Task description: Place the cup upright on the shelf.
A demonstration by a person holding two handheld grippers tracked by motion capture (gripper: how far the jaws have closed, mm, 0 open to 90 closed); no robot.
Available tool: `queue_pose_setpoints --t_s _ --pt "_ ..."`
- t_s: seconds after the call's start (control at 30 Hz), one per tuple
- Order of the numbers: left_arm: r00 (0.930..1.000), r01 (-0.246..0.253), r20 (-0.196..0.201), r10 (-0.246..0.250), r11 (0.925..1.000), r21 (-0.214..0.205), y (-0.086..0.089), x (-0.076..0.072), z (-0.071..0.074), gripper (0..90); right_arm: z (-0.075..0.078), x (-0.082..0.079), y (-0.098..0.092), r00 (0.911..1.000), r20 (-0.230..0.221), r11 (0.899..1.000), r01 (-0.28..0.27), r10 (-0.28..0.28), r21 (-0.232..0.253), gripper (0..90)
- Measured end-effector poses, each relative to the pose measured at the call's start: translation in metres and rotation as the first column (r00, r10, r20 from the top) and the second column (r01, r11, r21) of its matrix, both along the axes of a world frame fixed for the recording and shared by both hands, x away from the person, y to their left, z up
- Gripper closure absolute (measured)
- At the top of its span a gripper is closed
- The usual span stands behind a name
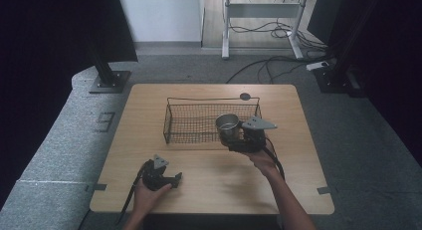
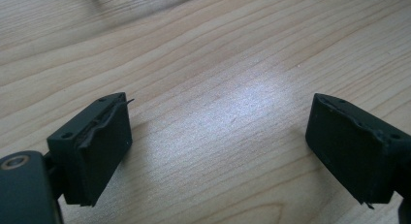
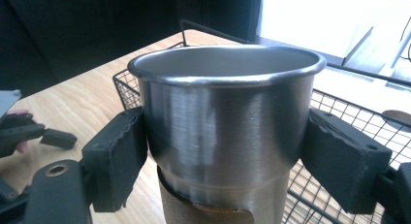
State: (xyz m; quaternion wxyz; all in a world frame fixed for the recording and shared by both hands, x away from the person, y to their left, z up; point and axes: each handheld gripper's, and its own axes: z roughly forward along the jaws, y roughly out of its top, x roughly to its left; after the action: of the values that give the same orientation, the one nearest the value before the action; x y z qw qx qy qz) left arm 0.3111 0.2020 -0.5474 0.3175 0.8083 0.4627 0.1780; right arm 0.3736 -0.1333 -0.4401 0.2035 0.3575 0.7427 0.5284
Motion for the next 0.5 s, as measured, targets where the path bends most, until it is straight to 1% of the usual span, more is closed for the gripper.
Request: queue_pose_setpoints --t_s 0.1,0.13,0.17,0.5 --pt "1.0 0.0 0.0 0.0 1.0 -0.001 0.0 0.0 0.0 9.1 0.001 0.009 0.0 1.0 0.001 1.0 0.01 -0.01 -0.003 18.5" --pt "1.0 0.002 -0.001 -0.002 1.0 0.002 0.0 0.0 0.0 9.1 0.001 0.009 0.0 1.0 0.001 1.0 0.01 -0.01 -0.003 18.5" --pt "1.0 0.002 -0.001 -0.002 1.0 0.002 0.0 0.0 0.0 9.1 0.001 0.013 -0.001 0.9999 0.005 1.0 0.013 -0.013 -0.001 18.5" --pt "1.0 0.002 -0.001 -0.002 1.0 0.002 0.0 0.0 0.0 9.0 0.0 0.034 -0.009 0.999 -0.011 0.999 0.044 -0.044 0.008 18.5"
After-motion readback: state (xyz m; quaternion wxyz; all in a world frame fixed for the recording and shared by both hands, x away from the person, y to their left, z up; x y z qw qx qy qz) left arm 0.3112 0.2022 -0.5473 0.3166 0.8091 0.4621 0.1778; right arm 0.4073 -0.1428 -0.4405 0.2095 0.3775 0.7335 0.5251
